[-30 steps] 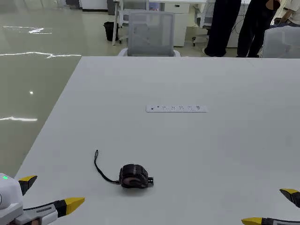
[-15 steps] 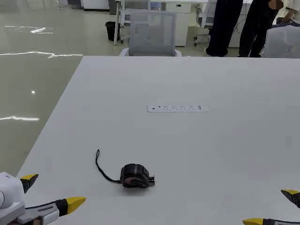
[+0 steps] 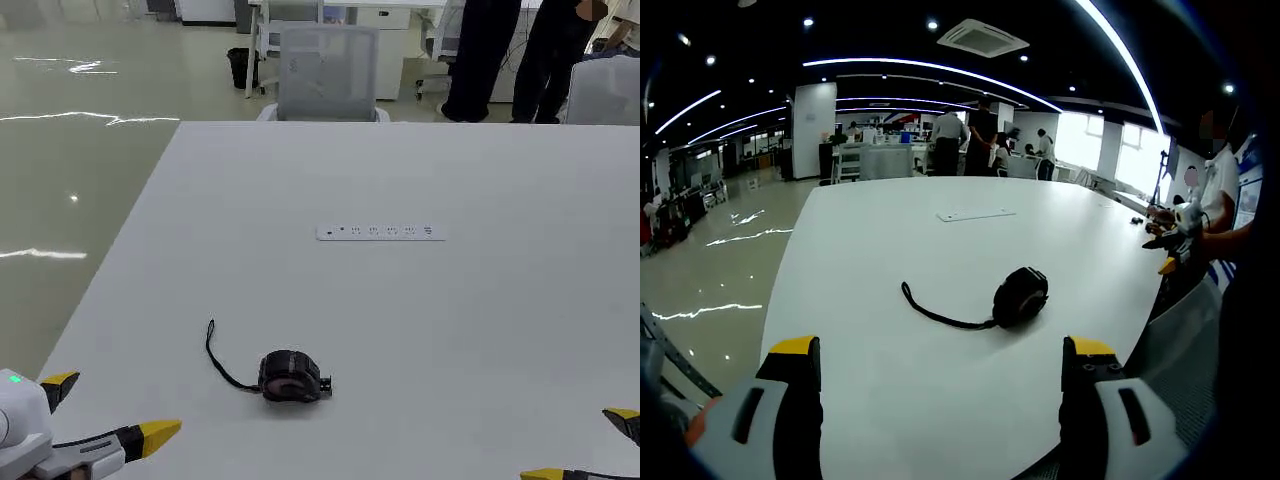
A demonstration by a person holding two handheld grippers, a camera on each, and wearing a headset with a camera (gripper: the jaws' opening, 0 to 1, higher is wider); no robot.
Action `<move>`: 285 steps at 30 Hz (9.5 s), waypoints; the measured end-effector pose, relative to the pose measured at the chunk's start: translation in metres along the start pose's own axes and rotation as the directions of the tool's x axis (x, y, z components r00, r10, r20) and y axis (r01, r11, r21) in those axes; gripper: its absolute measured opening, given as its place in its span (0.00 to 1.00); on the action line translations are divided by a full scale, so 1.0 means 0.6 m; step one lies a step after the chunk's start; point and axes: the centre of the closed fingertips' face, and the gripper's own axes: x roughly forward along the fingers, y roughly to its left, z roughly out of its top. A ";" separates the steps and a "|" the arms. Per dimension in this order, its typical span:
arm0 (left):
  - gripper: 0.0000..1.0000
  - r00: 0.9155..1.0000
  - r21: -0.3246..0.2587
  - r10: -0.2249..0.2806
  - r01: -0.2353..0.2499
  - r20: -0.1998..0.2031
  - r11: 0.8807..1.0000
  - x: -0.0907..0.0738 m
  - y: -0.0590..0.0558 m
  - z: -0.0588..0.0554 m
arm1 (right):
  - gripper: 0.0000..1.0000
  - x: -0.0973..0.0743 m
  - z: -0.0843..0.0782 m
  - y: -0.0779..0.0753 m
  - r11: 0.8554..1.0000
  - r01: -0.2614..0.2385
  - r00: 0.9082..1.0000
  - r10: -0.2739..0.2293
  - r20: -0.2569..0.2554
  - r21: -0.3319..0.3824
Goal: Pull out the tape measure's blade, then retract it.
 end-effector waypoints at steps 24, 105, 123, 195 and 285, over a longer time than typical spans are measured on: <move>0.99 1.000 -0.007 -0.009 0.009 -0.001 1.000 0.000 -0.003 -0.001 | 1.00 0.002 0.002 -0.007 1.000 0.011 1.000 -0.011 0.008 -0.010; 0.99 0.924 0.266 -0.341 0.378 -0.175 0.887 0.184 -0.111 0.044 | 1.00 0.138 0.107 0.035 0.948 -0.201 0.977 0.214 0.025 -0.246; 0.99 0.854 0.377 -0.425 0.516 -0.300 0.770 0.236 -0.152 0.057 | 1.00 0.197 0.142 0.092 0.888 -0.314 0.944 0.331 -0.007 -0.337; 0.39 0.699 0.477 -0.386 0.703 -0.602 0.528 0.329 -0.236 -0.041 | 0.43 0.399 0.150 0.314 0.546 -0.585 0.795 0.533 -0.290 -0.600; 0.33 0.693 0.522 -0.354 0.712 -0.628 0.469 0.333 -0.235 -0.053 | 0.12 0.409 0.118 0.285 0.444 -0.632 0.775 0.386 -0.500 -0.635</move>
